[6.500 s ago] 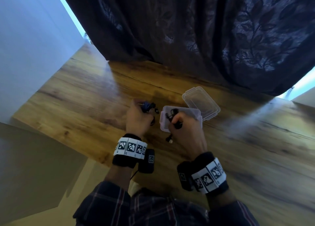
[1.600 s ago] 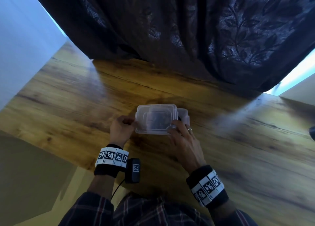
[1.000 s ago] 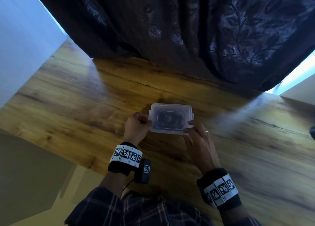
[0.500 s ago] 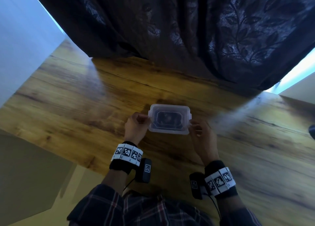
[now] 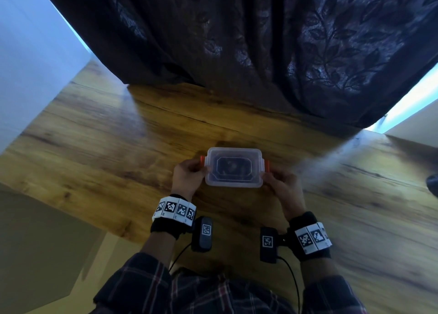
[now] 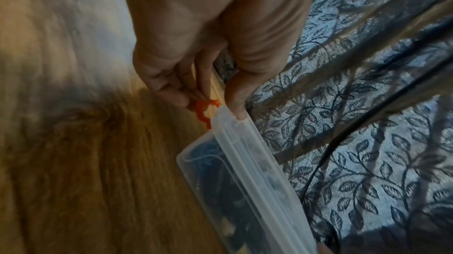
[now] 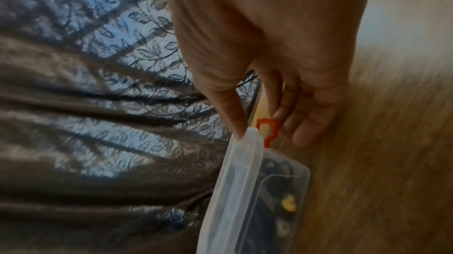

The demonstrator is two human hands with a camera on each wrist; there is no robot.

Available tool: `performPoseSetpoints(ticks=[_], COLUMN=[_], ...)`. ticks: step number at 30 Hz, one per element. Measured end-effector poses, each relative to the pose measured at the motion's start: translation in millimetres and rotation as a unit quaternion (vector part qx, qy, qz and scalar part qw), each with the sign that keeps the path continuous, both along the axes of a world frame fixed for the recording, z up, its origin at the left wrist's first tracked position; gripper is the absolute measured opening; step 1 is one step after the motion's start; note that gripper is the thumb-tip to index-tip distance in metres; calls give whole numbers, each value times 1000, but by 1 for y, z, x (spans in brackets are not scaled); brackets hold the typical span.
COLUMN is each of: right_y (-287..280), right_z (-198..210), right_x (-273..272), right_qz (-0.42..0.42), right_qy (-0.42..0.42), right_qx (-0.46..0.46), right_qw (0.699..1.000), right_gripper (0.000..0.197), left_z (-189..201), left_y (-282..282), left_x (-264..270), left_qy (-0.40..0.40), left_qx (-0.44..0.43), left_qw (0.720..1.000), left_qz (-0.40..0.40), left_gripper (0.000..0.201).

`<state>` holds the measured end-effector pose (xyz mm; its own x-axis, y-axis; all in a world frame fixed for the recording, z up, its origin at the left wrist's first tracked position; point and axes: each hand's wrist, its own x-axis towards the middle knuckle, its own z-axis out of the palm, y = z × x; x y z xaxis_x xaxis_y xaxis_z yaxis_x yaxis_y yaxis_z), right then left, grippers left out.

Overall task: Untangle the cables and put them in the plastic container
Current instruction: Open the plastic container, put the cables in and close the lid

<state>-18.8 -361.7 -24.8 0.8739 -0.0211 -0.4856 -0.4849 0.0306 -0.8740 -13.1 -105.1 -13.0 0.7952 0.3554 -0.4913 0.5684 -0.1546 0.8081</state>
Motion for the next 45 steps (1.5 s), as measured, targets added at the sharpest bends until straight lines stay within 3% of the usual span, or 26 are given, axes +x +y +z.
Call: performPoseSetpoints(ticks=[4, 10, 15, 18, 20, 22, 24, 28, 30, 34, 39, 45], right_y=[8, 16, 27, 37, 46, 61, 79, 114, 131, 153, 147, 128], right_z=[-4, -25, -13, 2, 15, 22, 23, 25, 31, 34, 41, 50], right_x=[1, 8, 22, 38, 46, 52, 56, 72, 84, 102, 100, 101], right_qz=[10, 24, 58, 88, 115, 197, 296, 365, 374, 383, 350, 350], right_qy=[-82, -147, -213, -216, -212, -199, -169, -170, -168, -192, -237, -244], right_qx=[-156, -286, -372, -430, -417, -398, -368, -365, -389, -409, -421, -440], right_qw=[984, 947, 902, 872, 876, 874, 865, 840, 825, 806, 802, 790], right_gripper=[25, 15, 9, 17, 21, 20, 33, 57, 56, 60, 49, 42], left_z=[0, 1, 8, 8, 0, -8, -14, -4, 4, 10, 17, 26], left_y=[-6, -13, -17, -23, -20, -11, -4, 0, 5, 26, 62, 82], left_x=[-2, -7, -11, -18, -18, -15, -13, -18, -14, 14, 74, 117], left_qy=[-26, -75, -57, -61, -62, -76, -68, -40, -31, 0, 26, 60], left_qx=[88, 188, 202, 150, 128, 157, 228, 463, 498, 482, 460, 469], left_qw=[996, 978, 976, 986, 990, 984, 969, 871, 841, 851, 870, 867], left_qz=[-17, -55, -54, -28, -18, -22, -61, -161, -211, -206, -175, -156], left_gripper=[26, 11, 5, 32, 52, 51, 45, 49, 58, 57, 50, 47])
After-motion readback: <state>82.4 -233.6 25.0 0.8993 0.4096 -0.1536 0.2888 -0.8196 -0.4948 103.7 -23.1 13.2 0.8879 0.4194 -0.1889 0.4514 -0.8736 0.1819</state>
